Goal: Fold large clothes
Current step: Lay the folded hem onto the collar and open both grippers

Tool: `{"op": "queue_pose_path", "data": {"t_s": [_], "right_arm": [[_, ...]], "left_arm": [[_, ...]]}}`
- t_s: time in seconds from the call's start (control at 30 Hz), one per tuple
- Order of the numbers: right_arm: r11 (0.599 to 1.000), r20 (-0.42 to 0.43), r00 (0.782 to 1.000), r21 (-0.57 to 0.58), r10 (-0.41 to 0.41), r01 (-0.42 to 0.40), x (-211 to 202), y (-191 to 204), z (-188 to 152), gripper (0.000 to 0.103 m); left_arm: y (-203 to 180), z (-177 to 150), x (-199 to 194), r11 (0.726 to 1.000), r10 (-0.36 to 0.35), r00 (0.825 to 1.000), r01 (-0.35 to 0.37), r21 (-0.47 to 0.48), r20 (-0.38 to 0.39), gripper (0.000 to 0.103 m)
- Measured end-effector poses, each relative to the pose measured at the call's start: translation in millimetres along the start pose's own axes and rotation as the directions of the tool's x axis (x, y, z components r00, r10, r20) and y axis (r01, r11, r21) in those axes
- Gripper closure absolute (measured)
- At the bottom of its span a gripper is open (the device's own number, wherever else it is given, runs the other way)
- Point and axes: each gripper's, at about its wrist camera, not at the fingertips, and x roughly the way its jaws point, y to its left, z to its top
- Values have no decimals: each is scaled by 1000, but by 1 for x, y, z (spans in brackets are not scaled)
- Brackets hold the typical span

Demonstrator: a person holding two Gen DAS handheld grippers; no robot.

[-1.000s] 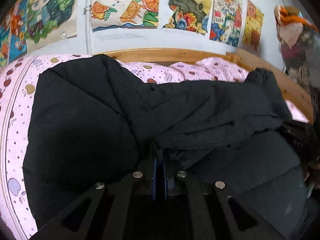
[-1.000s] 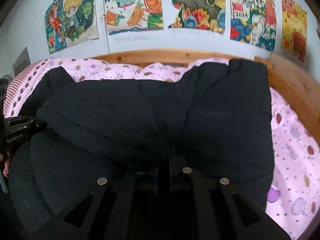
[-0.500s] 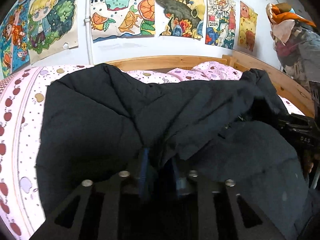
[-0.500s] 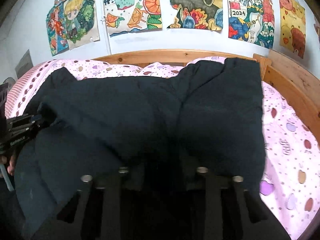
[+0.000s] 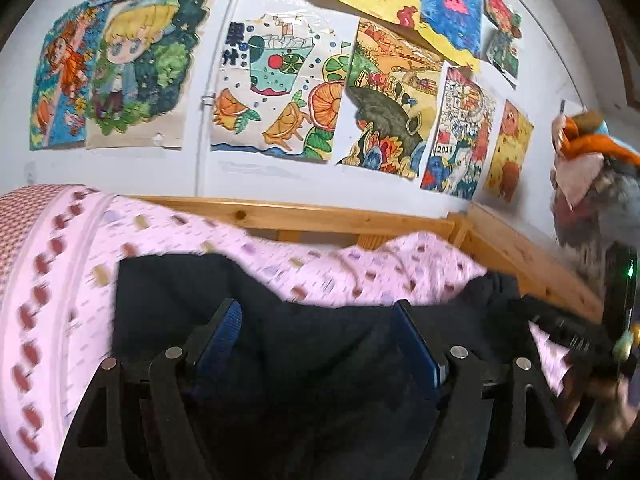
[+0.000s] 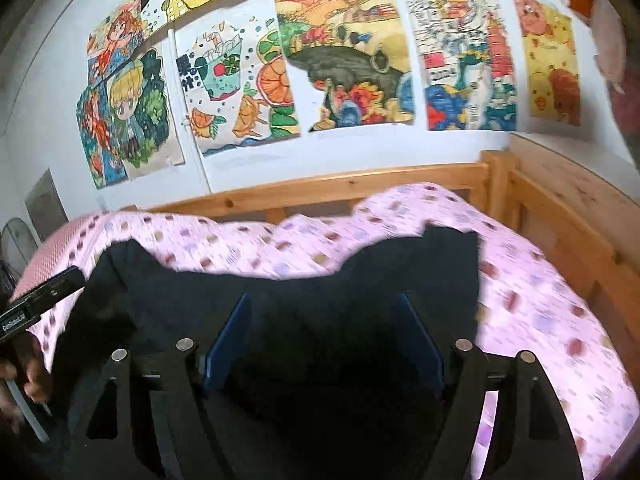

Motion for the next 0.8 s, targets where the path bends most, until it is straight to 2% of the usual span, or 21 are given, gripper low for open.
{"op": "queue_pose_path", "data": {"t_s": [0.07,0.17,0.37,0.47,0.6,0.8], "right_arm": [[999,-23,999,-5,41,-41,17,13,3,32],[994,-86,994,-74,68,-74,35,31,-3,32],[964,-149,989,-258,28,-66,39,44,-32,32],[924,-184,983,-376,-2,-69,37,49,-48,32],[915,-221,975,-397,-27,-65,42,44,-57,32],[914,-243,967,-405,-76,-30,65,41,-65,31]], "left_arm": [[-6,5,16,1000,-26,999,26,5,-23,28],[-14,-2,35,997,-59,994,64,50,-96,28],[-8,-39,59,979,-64,966,109,172,-252,28],[-15,-52,57,955,-27,962,106,278,-273,28],[-32,-67,58,907,63,960,59,417,-274,27],[-36,-77,80,889,133,955,3,457,-265,27]]}}
